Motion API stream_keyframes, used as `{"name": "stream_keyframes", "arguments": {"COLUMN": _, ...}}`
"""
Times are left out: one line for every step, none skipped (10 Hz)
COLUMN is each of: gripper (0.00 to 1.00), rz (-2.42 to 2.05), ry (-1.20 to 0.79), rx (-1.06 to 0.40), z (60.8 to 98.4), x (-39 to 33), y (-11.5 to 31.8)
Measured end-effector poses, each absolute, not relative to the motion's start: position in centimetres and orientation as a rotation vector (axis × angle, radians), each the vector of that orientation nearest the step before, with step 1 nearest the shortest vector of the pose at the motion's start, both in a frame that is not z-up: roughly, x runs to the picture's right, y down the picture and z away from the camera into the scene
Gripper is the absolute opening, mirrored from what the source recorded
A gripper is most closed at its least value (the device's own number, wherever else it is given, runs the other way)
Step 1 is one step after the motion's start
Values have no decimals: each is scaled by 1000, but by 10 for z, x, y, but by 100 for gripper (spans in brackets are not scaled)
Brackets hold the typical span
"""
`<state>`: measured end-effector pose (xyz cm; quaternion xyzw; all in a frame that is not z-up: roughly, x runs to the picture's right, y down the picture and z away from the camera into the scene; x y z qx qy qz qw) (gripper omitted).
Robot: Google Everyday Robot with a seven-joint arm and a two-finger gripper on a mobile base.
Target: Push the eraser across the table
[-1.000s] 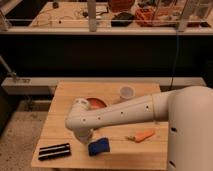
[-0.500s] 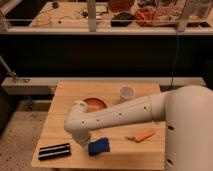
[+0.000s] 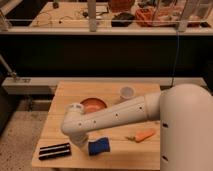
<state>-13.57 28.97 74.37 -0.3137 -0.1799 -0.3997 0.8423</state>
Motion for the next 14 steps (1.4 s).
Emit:
{"name": "stream_keyframes", "arguments": {"gripper": 4, "rz": -852, "ry": -382, "rx": -658, "z": 745, "x": -139, "y": 291}}
{"name": "stream_keyframes", "arguments": {"gripper": 4, "rz": -861, "ry": -388, "rx": -656, "z": 746, "x": -145, "y": 293}}
{"name": "stream_keyframes", "arguments": {"gripper": 4, "rz": -862, "ry": -390, "rx": -653, "z": 748, "x": -147, "y": 293}}
{"name": "stream_keyframes", "arguments": {"gripper": 4, "rz": -865, "ry": -393, "rx": -651, "z": 749, "x": -148, "y": 295}}
{"name": "stream_keyframes", "arguments": {"gripper": 4, "rz": -872, "ry": -398, "rx": -652, "z": 750, "x": -152, "y": 297}}
{"name": "stream_keyframes", "arguments": {"gripper": 4, "rz": -879, "ry": -402, "rx": -650, "z": 751, "x": -156, "y": 299}}
{"name": "stream_keyframes", "arguments": {"gripper": 4, "rz": -884, "ry": -404, "rx": -649, "z": 752, "x": -160, "y": 301}}
{"name": "stream_keyframes", "arguments": {"gripper": 4, "rz": -888, "ry": -407, "rx": -647, "z": 753, "x": -163, "y": 302}}
{"name": "stream_keyframes", "arguments": {"gripper": 4, "rz": -891, "ry": -408, "rx": -646, "z": 755, "x": -165, "y": 304}}
{"name": "stream_keyframes", "arguments": {"gripper": 4, "rz": -892, "ry": -408, "rx": -644, "z": 757, "x": -166, "y": 305}}
{"name": "stream_keyframes", "arguments": {"gripper": 4, "rz": -896, "ry": -409, "rx": -645, "z": 758, "x": -169, "y": 307}}
{"name": "stream_keyframes", "arguments": {"gripper": 4, "rz": -901, "ry": -410, "rx": -643, "z": 759, "x": -172, "y": 309}}
{"name": "stream_keyframes", "arguments": {"gripper": 4, "rz": -907, "ry": -412, "rx": -644, "z": 760, "x": -177, "y": 311}}
{"name": "stream_keyframes", "arguments": {"gripper": 4, "rz": -909, "ry": -413, "rx": -642, "z": 760, "x": -178, "y": 310}}
